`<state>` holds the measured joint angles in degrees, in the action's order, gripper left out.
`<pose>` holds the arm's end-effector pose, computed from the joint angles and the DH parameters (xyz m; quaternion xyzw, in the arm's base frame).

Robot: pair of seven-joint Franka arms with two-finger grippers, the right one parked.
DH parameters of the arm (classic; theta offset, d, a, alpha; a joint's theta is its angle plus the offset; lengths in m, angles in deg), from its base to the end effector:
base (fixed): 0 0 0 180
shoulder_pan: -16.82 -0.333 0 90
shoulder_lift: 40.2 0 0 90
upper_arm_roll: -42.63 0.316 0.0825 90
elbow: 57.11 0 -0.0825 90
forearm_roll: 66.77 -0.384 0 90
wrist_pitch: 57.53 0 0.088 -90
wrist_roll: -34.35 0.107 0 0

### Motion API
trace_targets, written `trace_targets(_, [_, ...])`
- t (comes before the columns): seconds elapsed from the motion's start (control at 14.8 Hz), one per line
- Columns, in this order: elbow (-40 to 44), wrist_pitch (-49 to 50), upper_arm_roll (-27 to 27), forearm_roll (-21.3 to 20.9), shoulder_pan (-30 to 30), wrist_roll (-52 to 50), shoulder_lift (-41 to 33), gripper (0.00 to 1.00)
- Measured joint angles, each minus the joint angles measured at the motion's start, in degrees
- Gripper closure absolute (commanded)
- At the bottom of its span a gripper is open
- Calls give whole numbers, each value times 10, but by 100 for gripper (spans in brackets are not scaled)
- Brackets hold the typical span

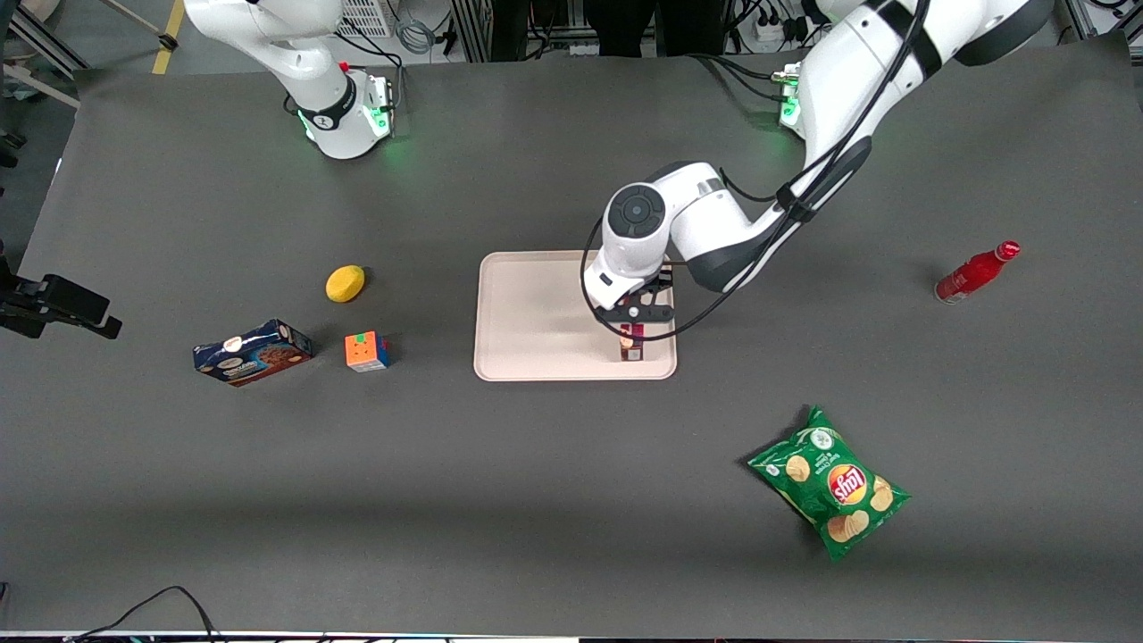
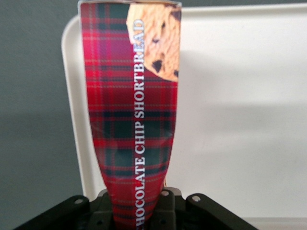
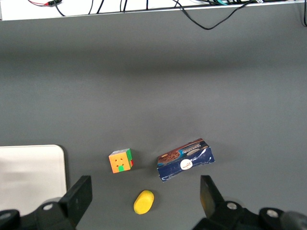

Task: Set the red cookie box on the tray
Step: 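Lower the cookie box onto the tray and open the left gripper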

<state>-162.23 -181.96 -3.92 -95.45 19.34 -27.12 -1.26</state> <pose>0.4529 -0.4391 0.2451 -0.9983 0.0023 0.0584 0.0090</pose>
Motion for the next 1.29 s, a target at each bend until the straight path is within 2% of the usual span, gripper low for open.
trace_targets(0.27, [-1, -25, 1, -1, 0, -7, 20, 96])
trace_targets(0.54, [-1, -34, 4, -29, 0, -12, 31, 96])
trace_targets(0.88, [-2, -35, 20, -36, 0, -12, 35, 93])
trace_targets(0.95, [-2, -35, 22, -36, 0, -12, 35, 88])
trace_targets(1.02, [-3, -35, 23, -37, -1, -12, 35, 58])
trace_targets(1.08, [-3, -35, 23, -39, -1, -12, 35, 32])
trace_targets(1.15, [-3, -35, 23, -40, -1, -12, 35, 0])
trace_targets(1.29, [-6, -35, 27, -43, -1, -13, 35, 0])
